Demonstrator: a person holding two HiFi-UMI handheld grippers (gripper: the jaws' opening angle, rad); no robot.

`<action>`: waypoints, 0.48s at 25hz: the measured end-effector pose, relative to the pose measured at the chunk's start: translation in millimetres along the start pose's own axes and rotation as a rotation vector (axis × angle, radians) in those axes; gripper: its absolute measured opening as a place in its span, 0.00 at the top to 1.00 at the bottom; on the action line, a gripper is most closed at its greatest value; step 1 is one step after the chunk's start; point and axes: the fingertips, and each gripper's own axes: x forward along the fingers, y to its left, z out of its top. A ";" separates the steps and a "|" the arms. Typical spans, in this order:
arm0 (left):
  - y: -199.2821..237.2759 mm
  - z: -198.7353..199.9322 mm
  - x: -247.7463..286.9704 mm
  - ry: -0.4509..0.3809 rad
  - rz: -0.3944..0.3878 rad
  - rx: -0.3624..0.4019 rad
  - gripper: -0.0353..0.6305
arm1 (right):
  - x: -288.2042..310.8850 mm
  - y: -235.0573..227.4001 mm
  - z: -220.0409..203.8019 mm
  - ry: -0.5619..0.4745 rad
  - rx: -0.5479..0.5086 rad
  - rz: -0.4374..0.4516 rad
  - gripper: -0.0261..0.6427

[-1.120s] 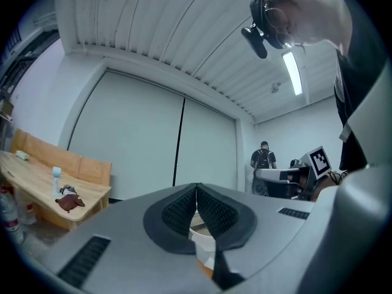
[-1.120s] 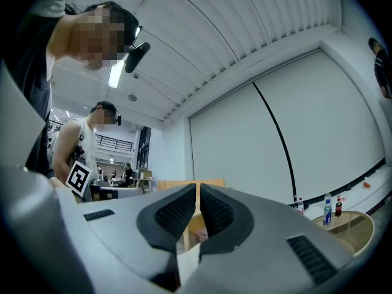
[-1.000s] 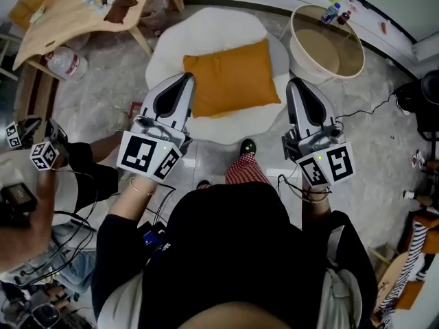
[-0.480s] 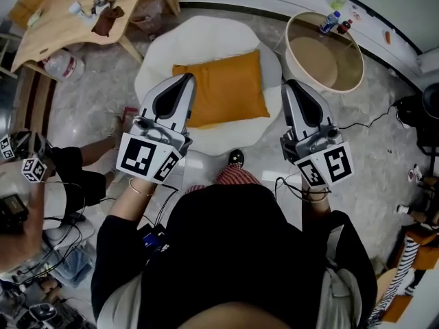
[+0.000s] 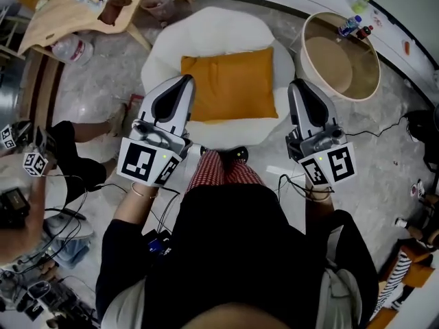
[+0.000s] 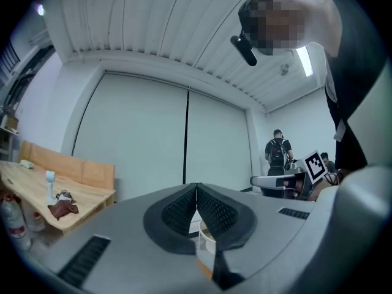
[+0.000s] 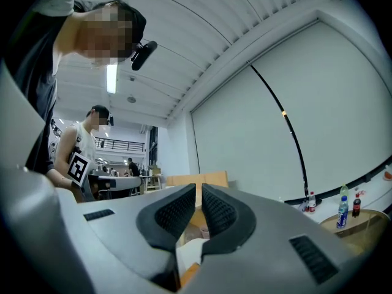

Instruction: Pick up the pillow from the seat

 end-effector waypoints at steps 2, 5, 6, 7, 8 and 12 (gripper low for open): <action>8.7 0.6 2.0 -0.007 0.004 0.003 0.93 | 9.2 -0.6 -4.6 0.005 0.004 -0.012 0.92; 19.2 -3.8 5.0 0.006 -0.001 -0.010 0.93 | 18.1 0.6 -11.8 0.011 0.015 -0.025 0.92; 23.3 -5.0 6.5 0.005 -0.001 -0.015 0.93 | 20.7 -0.1 -15.6 0.018 0.018 -0.031 0.92; 27.9 -6.3 8.4 0.003 -0.002 -0.018 0.93 | 23.5 -1.5 -19.7 0.026 0.020 -0.038 0.92; 32.4 -8.2 10.6 0.002 -0.002 -0.018 0.93 | 26.2 -3.5 -23.9 0.034 0.021 -0.045 0.92; 46.9 -23.8 20.2 0.013 -0.008 -0.023 0.93 | 31.9 -14.6 -39.5 0.060 0.021 -0.080 0.92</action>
